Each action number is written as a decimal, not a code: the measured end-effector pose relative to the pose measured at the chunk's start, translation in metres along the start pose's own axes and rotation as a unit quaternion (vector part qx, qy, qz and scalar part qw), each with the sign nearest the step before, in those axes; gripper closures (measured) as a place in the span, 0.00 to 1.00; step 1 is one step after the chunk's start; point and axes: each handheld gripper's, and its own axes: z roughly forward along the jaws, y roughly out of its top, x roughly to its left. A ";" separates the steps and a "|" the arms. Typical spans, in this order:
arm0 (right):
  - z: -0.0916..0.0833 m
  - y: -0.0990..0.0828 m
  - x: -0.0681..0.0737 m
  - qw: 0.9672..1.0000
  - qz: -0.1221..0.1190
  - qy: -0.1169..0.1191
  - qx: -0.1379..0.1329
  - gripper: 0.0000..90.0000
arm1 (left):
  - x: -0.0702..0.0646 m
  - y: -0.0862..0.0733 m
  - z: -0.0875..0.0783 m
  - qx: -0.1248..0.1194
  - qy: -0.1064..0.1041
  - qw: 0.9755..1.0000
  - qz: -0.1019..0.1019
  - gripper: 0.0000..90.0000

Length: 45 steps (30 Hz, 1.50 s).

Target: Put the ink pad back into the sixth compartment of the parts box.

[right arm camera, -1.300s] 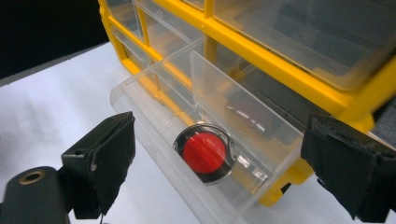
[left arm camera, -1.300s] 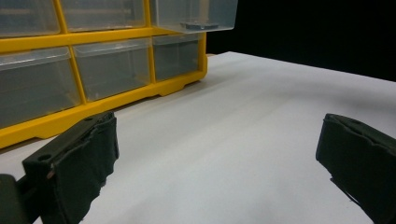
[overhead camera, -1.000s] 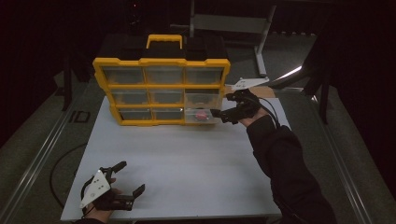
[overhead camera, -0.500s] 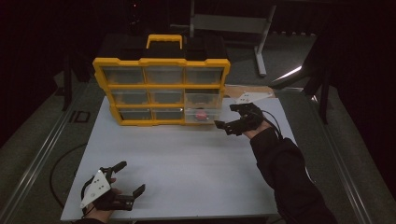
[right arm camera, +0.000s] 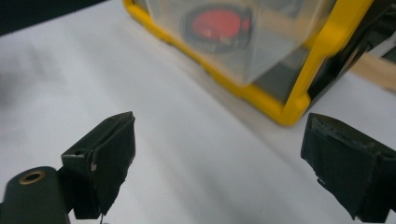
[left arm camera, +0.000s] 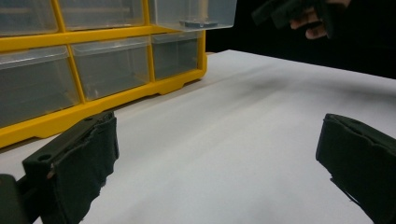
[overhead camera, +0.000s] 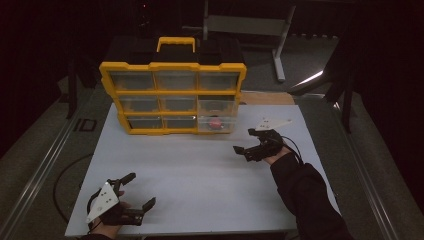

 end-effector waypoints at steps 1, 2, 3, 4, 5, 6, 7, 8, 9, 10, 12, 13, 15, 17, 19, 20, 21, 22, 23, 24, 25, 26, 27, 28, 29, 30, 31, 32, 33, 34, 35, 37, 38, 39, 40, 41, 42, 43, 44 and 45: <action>0.001 -0.004 0.000 1.000 -0.002 0.001 0.003 0.11 | 0.000 0.000 0.000 0.000 0.000 1.000 0.000 0.00; 0.002 -0.008 0.000 1.000 -0.001 0.000 0.005 0.11 | 0.000 0.000 0.000 0.000 0.000 1.000 -0.001 0.00; 0.002 -0.012 0.000 1.000 0.000 0.001 0.007 0.11 | 0.000 0.000 0.000 -0.001 0.000 1.000 -0.001 0.00; 0.003 -0.016 0.000 1.000 0.000 0.003 0.007 0.11 | 0.000 0.000 0.000 -0.001 0.000 1.000 -0.001 0.00; 0.003 -0.020 0.000 1.000 0.004 0.004 0.008 0.11 | 0.000 0.000 0.000 0.000 0.000 1.000 -0.001 0.00; 0.005 -0.024 0.000 1.000 0.002 0.005 0.009 0.11 | 0.000 0.000 0.000 -0.001 0.000 1.000 -0.001 0.00; 0.005 -0.027 0.000 1.000 0.002 0.005 0.011 0.11 | 0.000 0.000 0.000 -0.001 0.000 1.000 -0.001 0.00; 0.006 -0.031 0.001 1.000 0.001 0.006 0.012 0.11 | 0.000 0.000 0.000 -0.001 0.000 1.000 -0.001 0.00; 0.006 -0.034 0.001 1.000 0.001 0.008 0.013 0.11 | 0.000 0.000 0.000 -0.001 0.000 1.000 -0.002 0.00; 0.006 -0.038 0.002 1.000 0.000 0.008 0.011 0.11 | 0.000 0.000 0.000 -0.002 0.000 1.000 -0.003 0.00; 0.006 -0.044 0.003 1.000 0.001 0.013 0.008 0.11 | 0.000 0.000 0.000 -0.002 0.000 1.000 -0.002 0.00; 0.006 -0.048 0.004 1.000 -0.001 0.015 0.007 0.11 | 0.000 0.000 0.000 -0.001 0.000 1.000 -0.002 0.00; 0.006 -0.054 0.006 1.000 0.000 0.013 0.009 0.11 | 0.000 0.000 0.000 -0.001 0.000 1.000 -0.002 0.00; 0.004 -0.062 0.008 1.000 0.001 0.015 0.006 0.11 | 0.000 0.000 0.000 -0.001 0.000 1.000 -0.002 0.00; 0.001 -0.068 0.010 1.000 0.004 0.013 -0.001 0.11 | 0.000 0.000 0.000 -0.002 0.000 1.000 -0.002 0.00; -0.001 -0.072 0.011 1.000 0.004 0.012 -0.005 0.11 | 0.000 0.000 0.000 -0.002 0.000 1.000 -0.002 0.00; -0.003 -0.076 0.012 1.000 0.003 0.008 -0.008 0.11 | 0.000 0.000 0.000 -0.001 0.000 1.000 -0.002 0.00; -0.005 -0.080 0.013 1.000 0.000 0.007 -0.010 0.11 | 0.000 0.000 0.000 -0.002 0.000 1.000 -0.002 0.00; -0.007 -0.084 0.015 1.000 -0.003 0.004 -0.011 0.11 | 0.000 0.000 0.000 -0.002 0.000 1.000 -0.002 0.00; -0.009 -0.088 0.015 1.000 -0.004 0.001 -0.014 0.11 | 0.000 0.000 0.000 -0.002 0.000 1.000 -0.003 0.00; -0.012 -0.091 0.015 1.000 -0.007 -0.002 -0.016 0.11 | 0.000 0.000 0.000 -0.001 0.000 1.000 -0.002 0.00; -0.014 -0.095 0.015 1.000 -0.008 -0.005 -0.020 0.11 | 0.000 0.000 0.000 0.000 0.000 1.000 -0.002 0.00; -0.016 -0.098 0.015 1.000 -0.004 -0.005 -0.023 0.11 | 0.000 0.000 0.000 0.000 0.000 1.000 -0.002 0.00; -0.019 -0.100 0.014 1.000 -0.002 -0.008 -0.024 0.11 | 0.000 0.000 0.000 0.000 0.000 1.000 -0.001 0.00; -0.021 -0.103 0.014 1.000 -0.002 -0.014 -0.028 0.11 | 0.000 0.000 0.000 -0.001 0.000 1.000 -0.002 0.00; -0.023 -0.106 0.014 0.999 0.002 -0.016 -0.030 0.11 | 0.000 0.000 0.000 -0.001 0.000 1.000 -0.002 0.00; -0.025 -0.109 0.014 0.999 0.004 -0.014 -0.032 0.11 | 0.000 0.000 0.000 0.000 0.000 1.000 -0.002 0.00; -0.027 -0.111 0.014 0.999 0.005 -0.016 -0.029 0.11 | 0.000 0.000 0.000 0.000 0.000 1.000 -0.001 0.00; -0.028 -0.113 0.014 0.999 0.004 -0.018 -0.026 0.11 | 0.000 0.000 0.000 0.000 0.000 1.000 -0.001 0.00; -0.030 -0.116 0.014 1.000 0.004 -0.016 -0.026 0.11 | 0.000 0.000 0.000 0.000 0.000 1.000 -0.002 0.00; -0.032 -0.119 0.015 1.000 0.006 -0.013 -0.026 0.11 | 0.000 0.000 0.000 0.000 0.000 1.000 -0.002 0.00; -0.036 -0.123 0.015 1.000 0.004 -0.017 -0.024 0.11 | 0.000 0.000 0.000 0.001 0.001 1.000 -0.002 0.00; -0.037 -0.125 0.016 0.999 0.005 -0.018 -0.027 0.11 | 0.000 0.000 0.000 0.001 0.001 1.000 -0.001 0.00; -0.039 -0.128 0.015 0.999 0.009 -0.019 -0.030 0.11 | 0.000 0.000 0.000 0.001 0.001 1.000 -0.001 0.00; -0.041 -0.129 0.015 0.999 0.012 -0.024 -0.028 0.11 | 0.000 0.000 0.000 0.000 0.001 1.000 -0.001 0.00; -0.043 -0.131 0.015 0.999 0.013 -0.027 -0.031 0.11 | 0.000 0.000 0.000 0.000 0.001 1.000 -0.001 0.00; -0.045 -0.133 0.015 0.999 0.017 -0.028 -0.034 0.11 | 0.000 0.000 0.000 0.000 0.001 1.000 -0.001 0.00; -0.047 -0.135 0.015 0.999 0.020 -0.031 -0.033 0.11 | 0.000 0.000 0.000 0.001 0.001 1.000 -0.001 0.00; -0.050 -0.137 0.015 0.999 0.020 -0.036 -0.032 0.11 | 0.000 0.000 0.000 0.001 0.001 1.000 0.000 0.00; -0.052 -0.138 0.014 0.998 0.021 -0.037 -0.035 0.11 | 0.000 0.000 0.000 0.000 0.001 1.000 -0.002 0.00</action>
